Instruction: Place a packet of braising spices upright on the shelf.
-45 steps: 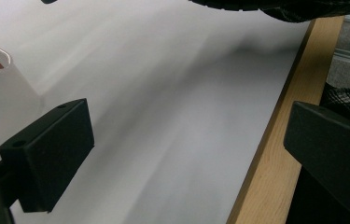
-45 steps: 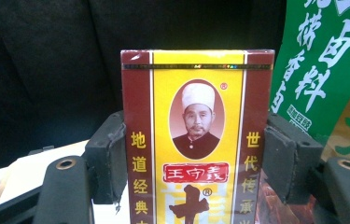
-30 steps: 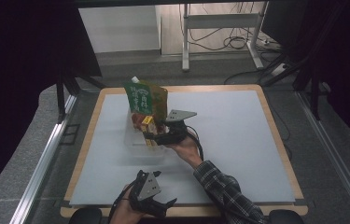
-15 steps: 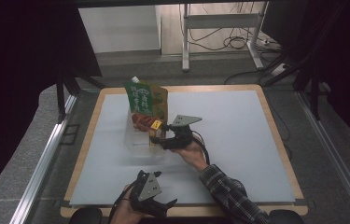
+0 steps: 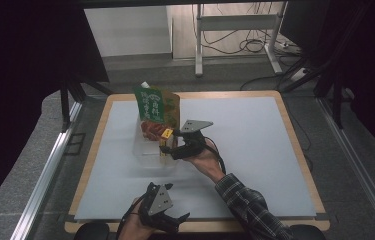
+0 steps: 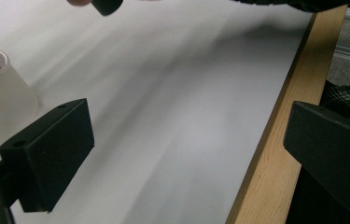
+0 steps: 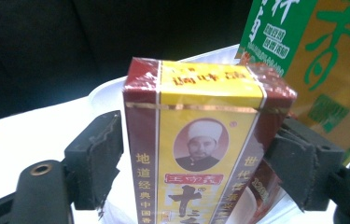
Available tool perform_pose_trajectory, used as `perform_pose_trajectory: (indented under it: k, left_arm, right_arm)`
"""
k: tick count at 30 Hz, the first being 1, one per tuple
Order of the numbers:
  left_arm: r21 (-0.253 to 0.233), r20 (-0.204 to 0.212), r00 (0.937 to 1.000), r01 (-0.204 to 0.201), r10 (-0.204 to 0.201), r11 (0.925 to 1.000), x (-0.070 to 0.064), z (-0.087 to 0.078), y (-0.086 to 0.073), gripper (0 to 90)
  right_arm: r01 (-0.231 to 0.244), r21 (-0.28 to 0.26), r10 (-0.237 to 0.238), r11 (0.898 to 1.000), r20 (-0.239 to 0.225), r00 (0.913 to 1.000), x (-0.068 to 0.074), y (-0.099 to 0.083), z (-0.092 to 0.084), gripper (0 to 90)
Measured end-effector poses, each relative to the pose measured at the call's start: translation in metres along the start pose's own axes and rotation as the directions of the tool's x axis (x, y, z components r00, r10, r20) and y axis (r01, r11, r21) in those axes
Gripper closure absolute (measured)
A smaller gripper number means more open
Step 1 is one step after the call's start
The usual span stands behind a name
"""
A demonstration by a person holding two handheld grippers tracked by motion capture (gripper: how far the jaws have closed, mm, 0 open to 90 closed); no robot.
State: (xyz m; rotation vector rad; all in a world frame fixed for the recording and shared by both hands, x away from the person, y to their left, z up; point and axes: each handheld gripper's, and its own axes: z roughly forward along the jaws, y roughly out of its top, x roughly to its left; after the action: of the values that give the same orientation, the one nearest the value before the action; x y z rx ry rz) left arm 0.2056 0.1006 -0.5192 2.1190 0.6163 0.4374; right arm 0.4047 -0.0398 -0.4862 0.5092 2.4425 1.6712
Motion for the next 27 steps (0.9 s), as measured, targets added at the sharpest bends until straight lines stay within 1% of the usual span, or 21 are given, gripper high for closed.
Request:
perform_pose_trajectory:
  k: [2,4,9,14,19,27]
  left_arm:
    - [-0.001,-0.001,1.0000,0.000,0.000,1.0000,0.000,0.000,0.000,1.4]
    - [-0.001,-0.001,1.0000,0.000,0.000,1.0000,0.000,0.000,0.000,1.4]
    - [-0.004,-0.003,1.0000,0.001,-0.001,1.0000,0.000,0.000,0.000,1.4]
    - [-0.008,-0.005,1.0000,0.004,-0.004,1.0000,0.000,-0.001,0.000,1.4]
    - [-0.012,-0.009,0.9999,0.009,-0.009,0.9999,0.000,-0.001,0.000,1.4]
    - [-0.020,-0.014,0.9999,0.009,-0.009,0.9998,0.001,-0.002,0.001,1.4]
  right_arm:
    - [0.008,0.007,-0.008,1.000,0.010,0.9999,0.001,0.003,-0.002,18.9]
    - [0.003,0.014,-0.003,1.000,0.004,1.0000,0.001,0.005,-0.004,17.5]
    - [0.033,0.042,-0.033,0.999,0.016,0.9993,0.004,0.010,-0.007,12.9]
    - [0.034,0.068,-0.036,0.997,0.022,0.9991,0.007,0.014,-0.011,9.4]
    - [0.052,0.094,-0.054,0.994,0.025,0.9982,0.009,0.016,-0.016,7.8]
    - [0.058,0.133,-0.064,0.989,0.043,0.9970,0.009,0.017,-0.030,6.1]
